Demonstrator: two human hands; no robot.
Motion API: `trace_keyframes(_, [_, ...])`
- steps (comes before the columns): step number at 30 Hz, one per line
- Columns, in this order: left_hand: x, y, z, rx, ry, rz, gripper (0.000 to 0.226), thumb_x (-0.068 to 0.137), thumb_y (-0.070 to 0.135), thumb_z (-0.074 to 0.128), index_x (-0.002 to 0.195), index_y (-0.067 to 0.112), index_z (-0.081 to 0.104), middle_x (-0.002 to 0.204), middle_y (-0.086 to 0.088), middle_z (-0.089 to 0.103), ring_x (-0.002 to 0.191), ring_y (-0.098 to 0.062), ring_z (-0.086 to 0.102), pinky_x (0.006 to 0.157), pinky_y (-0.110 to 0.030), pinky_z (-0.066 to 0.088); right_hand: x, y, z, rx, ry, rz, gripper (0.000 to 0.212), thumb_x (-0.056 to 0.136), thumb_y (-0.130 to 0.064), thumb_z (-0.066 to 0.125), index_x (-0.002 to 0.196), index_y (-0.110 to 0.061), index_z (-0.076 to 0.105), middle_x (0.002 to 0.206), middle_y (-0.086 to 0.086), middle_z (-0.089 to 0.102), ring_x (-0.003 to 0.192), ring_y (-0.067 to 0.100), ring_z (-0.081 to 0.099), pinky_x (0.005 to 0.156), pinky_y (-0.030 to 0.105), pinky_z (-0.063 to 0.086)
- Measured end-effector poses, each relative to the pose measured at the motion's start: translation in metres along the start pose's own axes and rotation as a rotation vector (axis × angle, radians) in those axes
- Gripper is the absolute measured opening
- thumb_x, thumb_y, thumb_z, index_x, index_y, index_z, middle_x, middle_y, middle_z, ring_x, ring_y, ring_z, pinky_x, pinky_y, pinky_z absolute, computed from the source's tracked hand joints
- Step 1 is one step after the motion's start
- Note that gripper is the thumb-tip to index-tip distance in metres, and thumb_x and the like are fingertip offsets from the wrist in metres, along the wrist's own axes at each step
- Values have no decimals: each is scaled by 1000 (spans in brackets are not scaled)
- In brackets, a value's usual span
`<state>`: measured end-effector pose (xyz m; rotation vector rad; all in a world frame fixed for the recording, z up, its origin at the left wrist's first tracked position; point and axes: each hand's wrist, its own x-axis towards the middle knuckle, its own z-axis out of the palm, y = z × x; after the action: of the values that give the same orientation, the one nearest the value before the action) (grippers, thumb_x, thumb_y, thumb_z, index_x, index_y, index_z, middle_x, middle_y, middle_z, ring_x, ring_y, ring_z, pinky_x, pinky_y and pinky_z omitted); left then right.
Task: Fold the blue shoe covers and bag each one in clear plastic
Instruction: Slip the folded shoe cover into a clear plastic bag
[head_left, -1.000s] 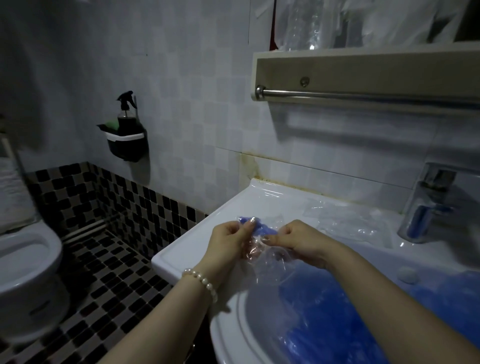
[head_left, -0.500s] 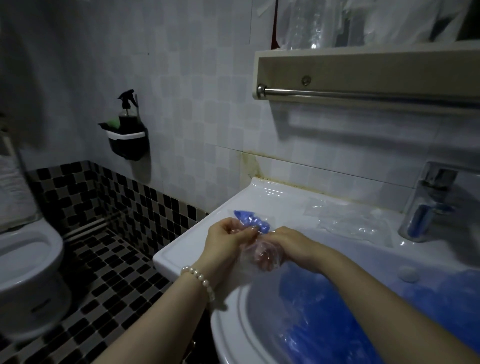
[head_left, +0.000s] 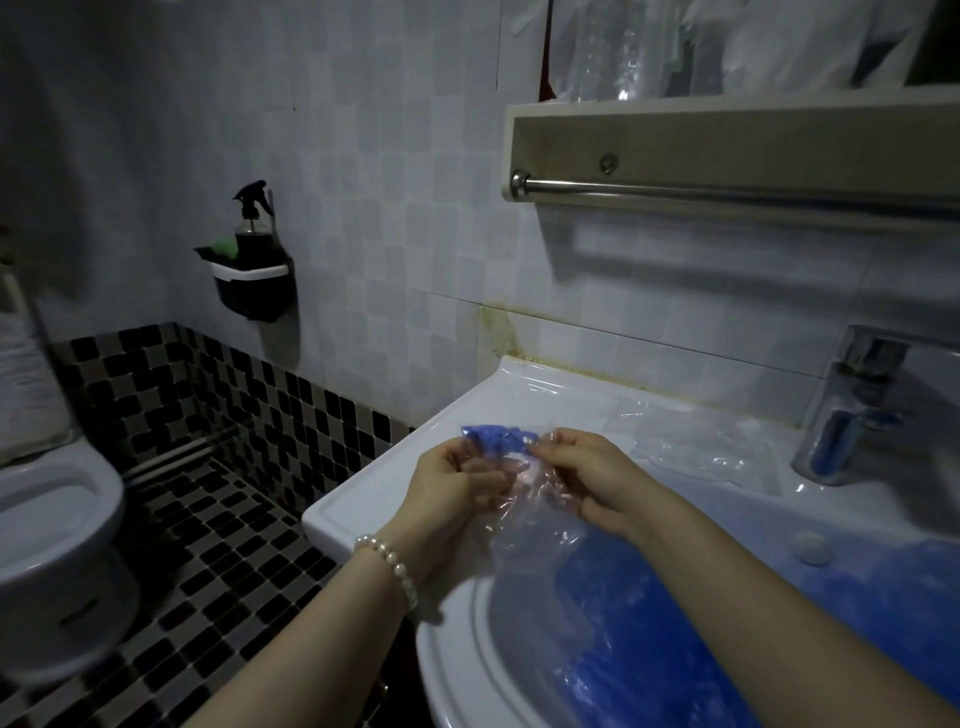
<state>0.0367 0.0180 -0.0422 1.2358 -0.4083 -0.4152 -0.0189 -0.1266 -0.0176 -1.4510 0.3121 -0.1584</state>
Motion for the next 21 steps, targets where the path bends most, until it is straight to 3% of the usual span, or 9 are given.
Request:
trace_keyframes(3, [-1,0,0,0,15,3,26,71,-22,61,94,-11,64,94,-33,66,78,-37,62,80,-47,51,4,5,5,-108,96,-108,27,91,-25,60,76,-3,60,66,15,49,59,24,46,61,34,43])
trace_keyframes(7, [-1,1,2,-37,-8,-13,33,73,-10,68,106,-5,64,94,-30,67,77,-35,63,72,-40,52,3,3,4,-259,153,-239,15,89,-8,61,74,-7,59,57,2,52,49,11,46,46,19,38])
trace_keyframes(9, [0,3,3,-104,-28,-29,29,81,10,68,107,-3,66,87,-27,66,75,-32,60,65,-34,49,3,2,2,-244,139,-230,16,86,0,62,73,-9,58,57,1,54,47,9,47,43,17,36])
trace_keyframes(11, [2,2,4,-80,-5,-21,30,87,21,63,104,-5,67,76,-19,67,66,-25,62,61,-30,51,4,2,2,-208,140,-217,20,87,-6,63,68,-9,56,52,1,50,46,11,43,44,20,35])
trace_keyframes(14, [2,-1,4,-30,41,3,25,90,12,60,100,-10,62,71,-18,66,63,-22,65,57,-29,53,4,5,4,-165,154,-203,37,89,-29,62,61,-8,49,49,5,41,45,16,36,47,24,33])
trace_keyframes(17, [2,-1,3,-52,38,18,18,92,6,56,99,-9,63,75,-20,66,63,-22,65,57,-30,54,5,8,6,-181,141,-195,53,89,-45,57,77,7,56,61,15,45,56,24,43,58,31,40])
trace_keyframes(19, [1,-1,4,-60,26,16,20,95,8,53,98,-6,65,80,-24,68,69,-26,67,64,-33,57,3,6,5,-182,102,-185,52,81,-49,63,79,3,56,62,15,48,55,24,46,55,29,42])
trace_keyframes(21, [1,-3,4,-52,27,16,23,95,11,52,99,-8,65,86,-27,68,74,-31,68,71,-38,58,0,3,3,-212,-6,-119,41,74,-39,72,88,-3,61,70,12,63,59,23,60,54,29,49])
